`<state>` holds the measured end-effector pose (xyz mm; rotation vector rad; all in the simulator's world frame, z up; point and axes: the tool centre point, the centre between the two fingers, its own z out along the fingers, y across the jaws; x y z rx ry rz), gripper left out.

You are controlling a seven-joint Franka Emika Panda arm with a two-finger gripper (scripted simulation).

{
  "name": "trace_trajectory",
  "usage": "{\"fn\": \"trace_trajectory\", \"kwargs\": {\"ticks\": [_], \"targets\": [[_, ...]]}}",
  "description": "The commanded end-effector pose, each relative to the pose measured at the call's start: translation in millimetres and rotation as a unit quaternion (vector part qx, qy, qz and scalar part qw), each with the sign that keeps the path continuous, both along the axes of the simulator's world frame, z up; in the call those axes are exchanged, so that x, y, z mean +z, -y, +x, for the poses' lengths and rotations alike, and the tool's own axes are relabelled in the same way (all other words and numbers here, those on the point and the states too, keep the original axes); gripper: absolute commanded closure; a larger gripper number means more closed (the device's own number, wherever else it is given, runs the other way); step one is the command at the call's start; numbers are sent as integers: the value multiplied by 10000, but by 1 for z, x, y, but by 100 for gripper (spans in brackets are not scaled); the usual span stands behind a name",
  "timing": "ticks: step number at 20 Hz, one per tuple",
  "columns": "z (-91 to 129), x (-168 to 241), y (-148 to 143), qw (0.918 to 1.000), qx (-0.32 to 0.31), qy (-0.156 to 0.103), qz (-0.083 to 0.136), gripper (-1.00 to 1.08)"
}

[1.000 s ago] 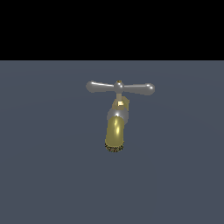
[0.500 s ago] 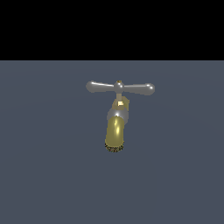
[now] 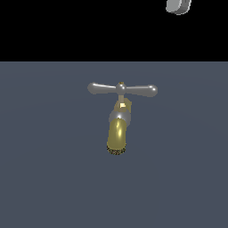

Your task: Turn on the faucet by rotating a designated handle.

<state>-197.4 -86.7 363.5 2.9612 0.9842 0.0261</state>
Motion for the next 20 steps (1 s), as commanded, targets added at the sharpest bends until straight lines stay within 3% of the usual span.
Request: {"fn": "trace_trajectory", "kwargs": {"ticks": [1, 10, 20], "targets": [[7, -13, 6, 9996, 295, -9, -4, 108], [37, -56, 23, 9915, 1298, -45, -12, 108], [70, -101, 34, 9728, 2314, -82, -19, 108]]}}
